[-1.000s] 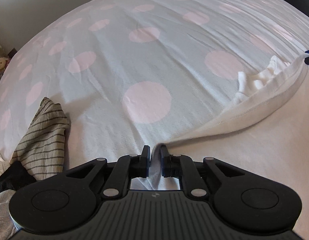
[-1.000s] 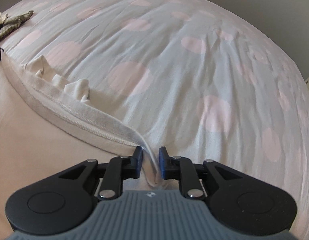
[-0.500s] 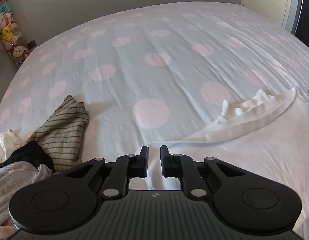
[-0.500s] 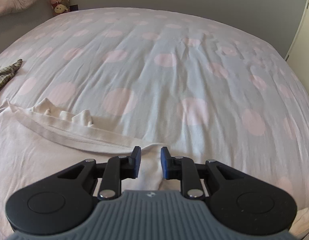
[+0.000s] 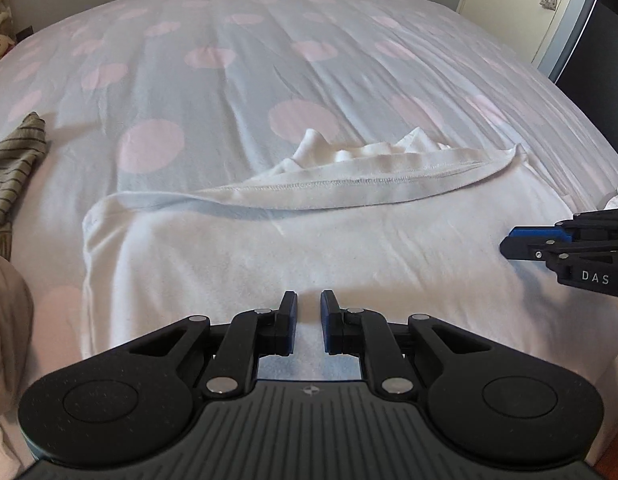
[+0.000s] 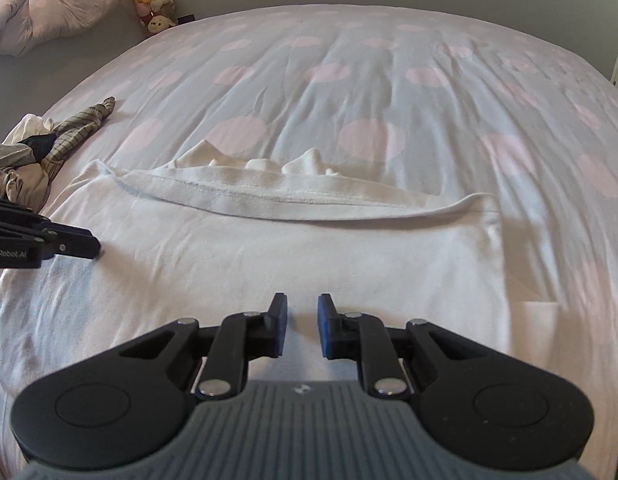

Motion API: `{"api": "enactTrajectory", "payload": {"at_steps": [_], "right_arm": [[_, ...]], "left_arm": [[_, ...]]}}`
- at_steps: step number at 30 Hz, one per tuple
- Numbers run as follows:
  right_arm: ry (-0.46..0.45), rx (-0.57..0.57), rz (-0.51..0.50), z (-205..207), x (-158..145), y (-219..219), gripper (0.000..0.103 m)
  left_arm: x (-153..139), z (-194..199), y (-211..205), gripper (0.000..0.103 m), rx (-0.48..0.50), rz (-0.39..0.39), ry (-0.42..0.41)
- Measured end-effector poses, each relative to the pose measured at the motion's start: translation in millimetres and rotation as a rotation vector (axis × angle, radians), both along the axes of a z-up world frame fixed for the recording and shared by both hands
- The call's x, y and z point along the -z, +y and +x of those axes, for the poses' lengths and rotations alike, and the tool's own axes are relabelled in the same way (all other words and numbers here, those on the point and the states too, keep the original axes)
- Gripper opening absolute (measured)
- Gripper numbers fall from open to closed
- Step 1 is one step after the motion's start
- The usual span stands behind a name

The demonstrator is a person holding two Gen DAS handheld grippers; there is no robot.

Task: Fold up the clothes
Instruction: 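Move both grippers over the folded shirt and press its edge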

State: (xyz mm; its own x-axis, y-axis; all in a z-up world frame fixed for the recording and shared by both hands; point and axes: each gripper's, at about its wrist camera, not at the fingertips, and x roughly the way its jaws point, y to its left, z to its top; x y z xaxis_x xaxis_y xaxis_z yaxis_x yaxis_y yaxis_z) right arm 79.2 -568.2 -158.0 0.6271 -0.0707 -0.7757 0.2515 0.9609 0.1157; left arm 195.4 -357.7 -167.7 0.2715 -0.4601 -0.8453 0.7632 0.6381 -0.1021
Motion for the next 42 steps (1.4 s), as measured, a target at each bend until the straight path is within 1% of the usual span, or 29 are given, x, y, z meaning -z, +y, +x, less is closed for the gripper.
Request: {"api": "enactTrajectory", "payload": {"at_steps": [3,7,12,14,18,20,23,26,27,29,31,34,36,37,39,42], "right_arm": [[-0.016,-0.006,-0.011,14,6,0,0.019],[-0.036,-0.022,-0.029,37,9,-5,0.019],[-0.092,-0.030,-0.060,62,11,-11,0.019],[-0.121,-0.032,-0.093,68,9,-12,0.019],[-0.153,0.000,-0.081,72,2,-17,0.019],[-0.161,0.013,-0.078,66,-6,-18,0.020],[-0.176,0.046,-0.066,43,-21,-19,0.021],[-0.200,0.099,-0.031,2,-35,-23,0.035],[-0.201,0.119,-0.033,-13,-38,-25,0.039],[-0.192,0.171,-0.042,-43,-44,-29,0.043],[-0.174,0.241,-0.049,-73,-47,-35,0.045],[-0.162,0.375,0.028,-115,-47,-50,0.049],[-0.168,0.453,0.095,-139,-44,-59,0.063],[-0.171,0.480,0.118,-147,-42,-62,0.065],[-0.171,0.513,0.157,-157,-35,-66,0.065],[-0.167,0.544,0.186,-161,-25,-71,0.065]], "left_arm": [[3,8,-13,0.011,-0.003,-0.019,-0.018],[8,27,-31,0.011,-0.035,-0.059,-0.011],[9,48,-43,0.011,-0.083,-0.141,-0.008],[3,46,-36,0.014,-0.092,-0.148,-0.020],[-13,40,-20,0.015,-0.108,-0.158,-0.046],[-20,37,-12,0.019,-0.117,-0.163,-0.059],[-31,33,-1,0.024,-0.129,-0.170,-0.078],[-43,29,11,0.031,-0.141,-0.178,-0.097],[-46,26,20,0.031,-0.154,-0.174,-0.098],[-51,19,39,0.031,-0.184,-0.164,-0.098],[-57,12,58,0.031,-0.213,-0.155,-0.097],[-61,6,86,0.031,-0.259,-0.143,-0.084],[-60,5,103,0.031,-0.286,-0.149,-0.069],[-59,7,110,0.031,-0.302,-0.154,-0.062],[-57,11,125,0.031,-0.337,-0.165,-0.049],[-48,23,145,0.031,-0.400,-0.186,-0.031]]}}
